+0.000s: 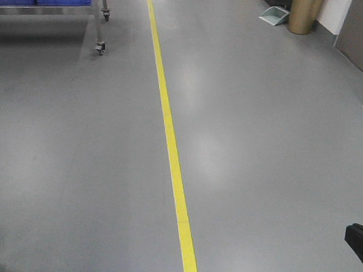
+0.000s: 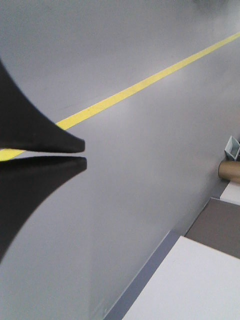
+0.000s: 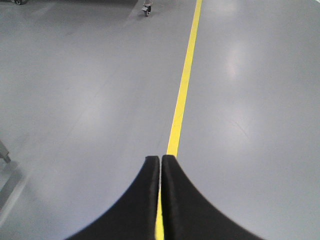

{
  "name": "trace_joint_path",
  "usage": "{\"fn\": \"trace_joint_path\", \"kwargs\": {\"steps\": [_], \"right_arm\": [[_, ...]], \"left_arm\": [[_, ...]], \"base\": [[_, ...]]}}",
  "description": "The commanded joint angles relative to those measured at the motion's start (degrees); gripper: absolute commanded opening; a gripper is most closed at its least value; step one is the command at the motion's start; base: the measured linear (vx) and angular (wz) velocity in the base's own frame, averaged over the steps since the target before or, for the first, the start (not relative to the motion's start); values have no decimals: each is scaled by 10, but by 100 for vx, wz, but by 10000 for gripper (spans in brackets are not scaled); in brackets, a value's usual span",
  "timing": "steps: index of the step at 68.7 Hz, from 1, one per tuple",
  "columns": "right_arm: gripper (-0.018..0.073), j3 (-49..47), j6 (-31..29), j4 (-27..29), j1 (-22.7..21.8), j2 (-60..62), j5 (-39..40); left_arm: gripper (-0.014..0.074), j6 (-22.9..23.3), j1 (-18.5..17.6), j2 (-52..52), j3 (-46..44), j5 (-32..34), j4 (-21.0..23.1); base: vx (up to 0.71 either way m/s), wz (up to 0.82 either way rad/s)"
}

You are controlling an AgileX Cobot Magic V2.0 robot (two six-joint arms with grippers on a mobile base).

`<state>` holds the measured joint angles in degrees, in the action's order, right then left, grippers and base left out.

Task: Move and align brake pads A on conveyor
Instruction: 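Drive along the yellow floor line toward the steel table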

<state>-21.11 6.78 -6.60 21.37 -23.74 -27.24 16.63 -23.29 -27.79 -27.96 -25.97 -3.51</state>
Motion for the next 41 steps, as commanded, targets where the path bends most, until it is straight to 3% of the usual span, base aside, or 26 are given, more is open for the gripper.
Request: {"fn": "trace_joint_path", "kwargs": {"steps": [1, 41], "right_arm": [[-10, -15, -4, -6, -2, -5, 40], [-10, -15, -4, -6, -2, -5, 40]], "left_arm": [[-6, 4, -2, -3, -16, 41, -1], [-6, 4, -2, -3, -16, 41, -1]], "base": [[50, 16], [49, 16]]}}
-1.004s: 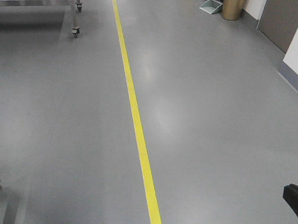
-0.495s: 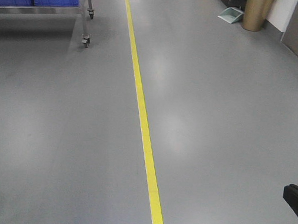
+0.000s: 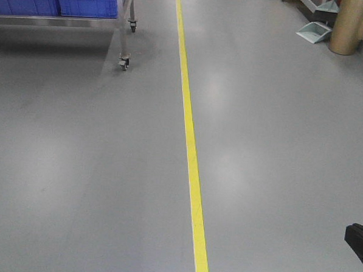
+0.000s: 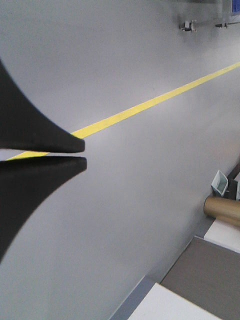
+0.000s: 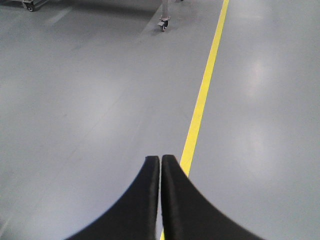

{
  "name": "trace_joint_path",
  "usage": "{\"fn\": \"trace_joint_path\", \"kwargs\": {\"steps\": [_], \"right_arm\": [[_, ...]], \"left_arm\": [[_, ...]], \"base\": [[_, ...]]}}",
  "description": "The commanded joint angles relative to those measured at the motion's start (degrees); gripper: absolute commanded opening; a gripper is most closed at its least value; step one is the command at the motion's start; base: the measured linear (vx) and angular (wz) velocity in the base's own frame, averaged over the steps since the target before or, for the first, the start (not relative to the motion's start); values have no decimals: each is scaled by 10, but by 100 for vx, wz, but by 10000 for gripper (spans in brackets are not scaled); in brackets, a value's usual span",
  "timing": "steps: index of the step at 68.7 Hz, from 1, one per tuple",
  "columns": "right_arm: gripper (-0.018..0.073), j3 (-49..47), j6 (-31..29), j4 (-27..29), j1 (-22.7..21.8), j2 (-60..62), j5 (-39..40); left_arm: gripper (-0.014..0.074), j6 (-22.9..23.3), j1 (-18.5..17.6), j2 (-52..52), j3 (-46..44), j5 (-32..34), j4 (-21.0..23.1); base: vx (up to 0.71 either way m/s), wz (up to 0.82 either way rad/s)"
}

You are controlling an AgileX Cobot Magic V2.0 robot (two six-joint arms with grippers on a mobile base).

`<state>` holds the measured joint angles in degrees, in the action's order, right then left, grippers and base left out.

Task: Move and align brake pads A on conveyor
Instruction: 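Drive along the yellow floor line toward the steel table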

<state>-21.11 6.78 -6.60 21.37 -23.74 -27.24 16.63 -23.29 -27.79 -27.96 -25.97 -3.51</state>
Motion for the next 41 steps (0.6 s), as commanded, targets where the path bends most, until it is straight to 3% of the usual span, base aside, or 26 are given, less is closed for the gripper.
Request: {"fn": "trace_joint_path", "kwargs": {"steps": [1, 41], "right_arm": [[-10, -15, -4, -6, -2, -5, 40], [-10, -15, -4, -6, -2, -5, 40]], "left_arm": [[-6, 4, -2, -3, -16, 41, -1], [-6, 4, -2, -3, -16, 41, -1]], "base": [[44, 14], [38, 7]]}}
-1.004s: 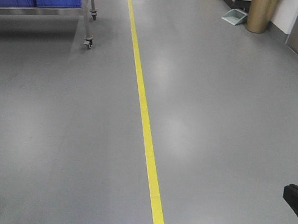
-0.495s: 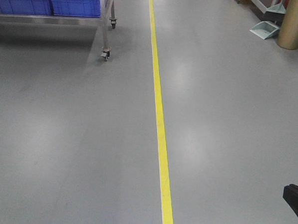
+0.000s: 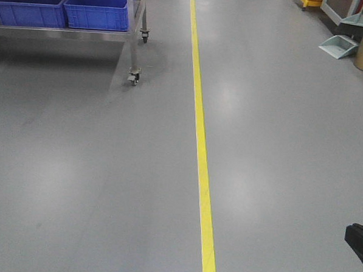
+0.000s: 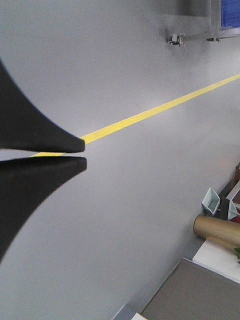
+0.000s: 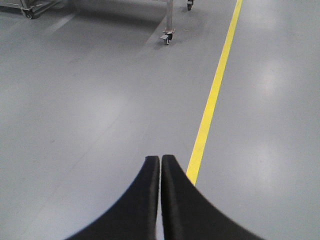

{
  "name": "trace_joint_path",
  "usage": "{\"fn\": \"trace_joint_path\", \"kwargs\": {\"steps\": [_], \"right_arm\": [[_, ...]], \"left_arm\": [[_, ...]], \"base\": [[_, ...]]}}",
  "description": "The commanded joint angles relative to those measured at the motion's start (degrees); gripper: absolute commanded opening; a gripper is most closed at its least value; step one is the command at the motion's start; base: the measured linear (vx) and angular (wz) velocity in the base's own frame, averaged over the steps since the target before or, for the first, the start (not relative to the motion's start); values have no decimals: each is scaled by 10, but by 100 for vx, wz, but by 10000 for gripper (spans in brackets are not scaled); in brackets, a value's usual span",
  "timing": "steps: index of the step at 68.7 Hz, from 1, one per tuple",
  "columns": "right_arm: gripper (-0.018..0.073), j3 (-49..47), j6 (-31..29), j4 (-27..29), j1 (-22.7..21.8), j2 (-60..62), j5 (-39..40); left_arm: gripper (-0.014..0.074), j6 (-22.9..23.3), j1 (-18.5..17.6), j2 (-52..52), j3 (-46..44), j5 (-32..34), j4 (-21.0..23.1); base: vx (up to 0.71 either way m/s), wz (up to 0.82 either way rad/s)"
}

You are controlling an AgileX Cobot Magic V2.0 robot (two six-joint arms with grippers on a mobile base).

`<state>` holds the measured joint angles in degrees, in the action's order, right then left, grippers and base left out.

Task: Move and align brake pads A on conveyor
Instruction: 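Drive along the yellow floor line toward the steel table, then turn and approach the steel table holding the remaining pads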

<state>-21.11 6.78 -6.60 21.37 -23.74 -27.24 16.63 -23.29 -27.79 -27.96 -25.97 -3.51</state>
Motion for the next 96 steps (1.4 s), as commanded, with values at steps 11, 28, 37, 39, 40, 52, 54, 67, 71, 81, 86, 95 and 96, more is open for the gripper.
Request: {"fn": "trace_joint_path", "kwargs": {"steps": [11, 28, 37, 39, 40, 52, 54, 67, 71, 81, 86, 95, 96], "right_arm": [[-10, -15, -4, -6, -2, -5, 40], [-10, -15, -4, -6, -2, -5, 40], [-10, -15, -4, -6, -2, -5, 40], [-10, -15, -4, -6, -2, -5, 40], [-10, -15, -4, -6, -2, -5, 40], [-10, -15, -4, -6, -2, -5, 39], [-10, -15, -4, -6, -2, -5, 37], [-10, -15, -4, -6, -2, -5, 36], [-10, -15, -4, -6, -2, -5, 36], [-10, -15, -4, -6, -2, -5, 36], [-10, -15, -4, -6, -2, -5, 36], [-10, -15, -4, -6, -2, -5, 36], [-10, -15, -4, -6, -2, -5, 36]], "left_arm": [[-6, 4, -2, -3, -16, 41, -1], [-6, 4, -2, -3, -16, 41, -1], [-6, 4, -2, -3, -16, 41, -1], [-6, 4, -2, -3, -16, 41, -1], [-6, 4, -2, -3, -16, 41, -1], [-6, 4, -2, -3, -16, 41, -1], [-6, 4, -2, -3, -16, 41, -1], [-6, 4, -2, -3, -16, 41, -1], [-6, 4, -2, -3, -16, 41, -1], [-6, 4, -2, -3, -16, 41, -1], [-6, 4, -2, -3, -16, 41, -1], [-6, 4, -2, -3, -16, 41, -1], [-6, 4, -2, -3, -16, 41, -1]], "base": [[24, 18], [13, 39], [6, 56], [4, 62], [3, 64], [1, 70], [0, 73], [0, 73], [0, 74], [0, 76], [0, 79], [-1, 83], [-1, 85]]}}
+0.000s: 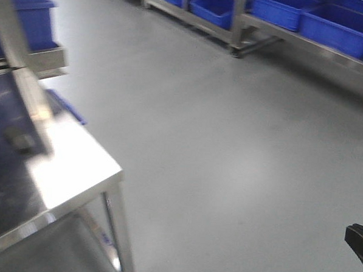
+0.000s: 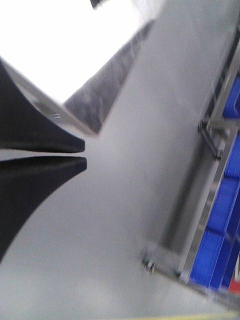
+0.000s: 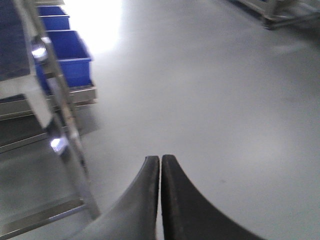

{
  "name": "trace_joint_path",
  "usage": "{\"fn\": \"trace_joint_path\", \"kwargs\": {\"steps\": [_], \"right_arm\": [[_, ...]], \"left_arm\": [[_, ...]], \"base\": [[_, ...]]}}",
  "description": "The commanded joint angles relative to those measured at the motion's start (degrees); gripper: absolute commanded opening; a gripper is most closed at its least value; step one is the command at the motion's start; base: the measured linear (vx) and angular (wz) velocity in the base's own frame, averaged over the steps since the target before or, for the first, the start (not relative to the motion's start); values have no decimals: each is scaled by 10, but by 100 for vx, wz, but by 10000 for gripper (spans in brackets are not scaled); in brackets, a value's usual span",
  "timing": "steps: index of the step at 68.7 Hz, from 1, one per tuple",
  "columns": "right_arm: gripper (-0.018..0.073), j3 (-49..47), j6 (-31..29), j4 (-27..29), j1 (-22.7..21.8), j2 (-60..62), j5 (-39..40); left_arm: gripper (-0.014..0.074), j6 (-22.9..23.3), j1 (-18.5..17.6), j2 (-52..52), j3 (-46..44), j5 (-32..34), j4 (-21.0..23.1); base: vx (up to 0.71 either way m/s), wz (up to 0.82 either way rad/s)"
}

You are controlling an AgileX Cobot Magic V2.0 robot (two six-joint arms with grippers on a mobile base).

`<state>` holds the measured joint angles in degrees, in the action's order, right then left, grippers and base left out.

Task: Move and align brake pads A on conveyor
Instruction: 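Turn and approach the steel table holding the remaining pads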

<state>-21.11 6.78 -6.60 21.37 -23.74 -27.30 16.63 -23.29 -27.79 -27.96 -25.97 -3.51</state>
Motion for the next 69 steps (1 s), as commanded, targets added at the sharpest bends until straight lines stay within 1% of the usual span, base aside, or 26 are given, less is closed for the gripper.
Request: {"fn": "trace_joint_path", "kwargs": {"steps": [1, 20, 34, 46, 69], "right_arm": [[-10, -15, -4, -6, -2, -5, 37], [-10, -15, -4, -6, -2, -5, 37], [-10, -15, -4, -6, -2, -5, 37], [-10, -15, -4, -6, -2, -5, 37], [-10, -15, -4, -6, -2, -5, 37]], "left_arm": [[-6, 4, -2, -3, -16, 41, -1], [-6, 4, -2, -3, -16, 41, -1], [-6, 4, -2, -3, -16, 41, -1], [-6, 4, -2, -3, -16, 41, -1], [-6, 4, -2, -3, -16, 41, -1]], "base": [[-1, 85], [0, 81], [2, 54], [5, 21], [6, 4]]}}
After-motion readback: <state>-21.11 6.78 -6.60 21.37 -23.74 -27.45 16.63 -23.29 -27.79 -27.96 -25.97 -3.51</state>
